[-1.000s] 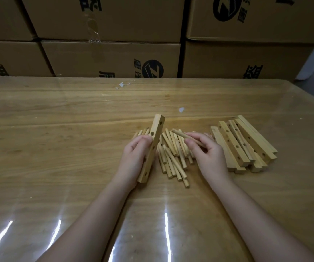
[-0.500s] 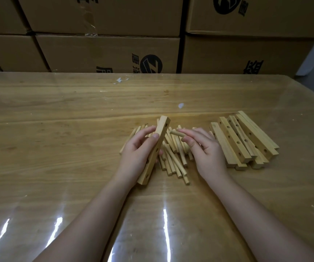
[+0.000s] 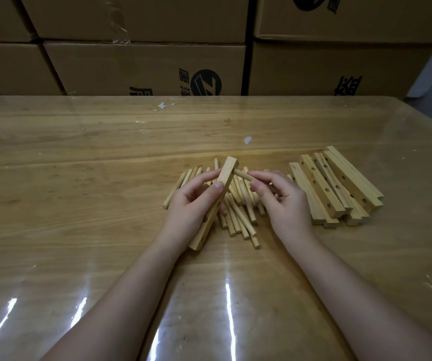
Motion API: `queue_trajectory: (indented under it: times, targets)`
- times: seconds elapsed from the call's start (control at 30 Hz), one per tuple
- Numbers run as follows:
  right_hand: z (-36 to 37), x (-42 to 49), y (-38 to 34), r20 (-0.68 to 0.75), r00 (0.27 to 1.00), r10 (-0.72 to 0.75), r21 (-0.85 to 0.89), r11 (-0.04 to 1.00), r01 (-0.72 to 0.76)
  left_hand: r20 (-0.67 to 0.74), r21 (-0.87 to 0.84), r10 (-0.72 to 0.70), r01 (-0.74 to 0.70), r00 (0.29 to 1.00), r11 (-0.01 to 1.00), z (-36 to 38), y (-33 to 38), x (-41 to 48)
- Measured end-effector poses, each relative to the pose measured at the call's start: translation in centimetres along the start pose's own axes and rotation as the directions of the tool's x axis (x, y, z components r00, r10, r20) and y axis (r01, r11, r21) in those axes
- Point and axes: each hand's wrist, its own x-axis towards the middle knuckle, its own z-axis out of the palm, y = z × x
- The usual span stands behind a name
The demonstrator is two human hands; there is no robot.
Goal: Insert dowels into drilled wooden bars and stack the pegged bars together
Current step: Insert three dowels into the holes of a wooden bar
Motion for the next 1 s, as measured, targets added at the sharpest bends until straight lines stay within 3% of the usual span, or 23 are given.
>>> queue_trajectory:
  times: [0.17,0.6,1.0]
  targets:
    - [-0.05,-0.04,-0.08,-0.030,0.993,-0.113,-0.126,0.986,0.109,-0.019,0.052,0.042,-0.041,0.999,0.998,0.02,-0.37,0.05]
    - [0.16,-0.23,0.02,-0.054,0.974,-0.218,-0.371,0.910,0.183,-0.020,0.183,0.107,-0.101,0.994,0.978,-0.15,-0.54,-0.01]
    - [0.06,-0.23,0.04,-0.051,0.981,-0.189,-0.349,0.923,0.160,-0.002,0.180,0.104,-0.102,0.995,0.978,-0.14,-0.67,0.01]
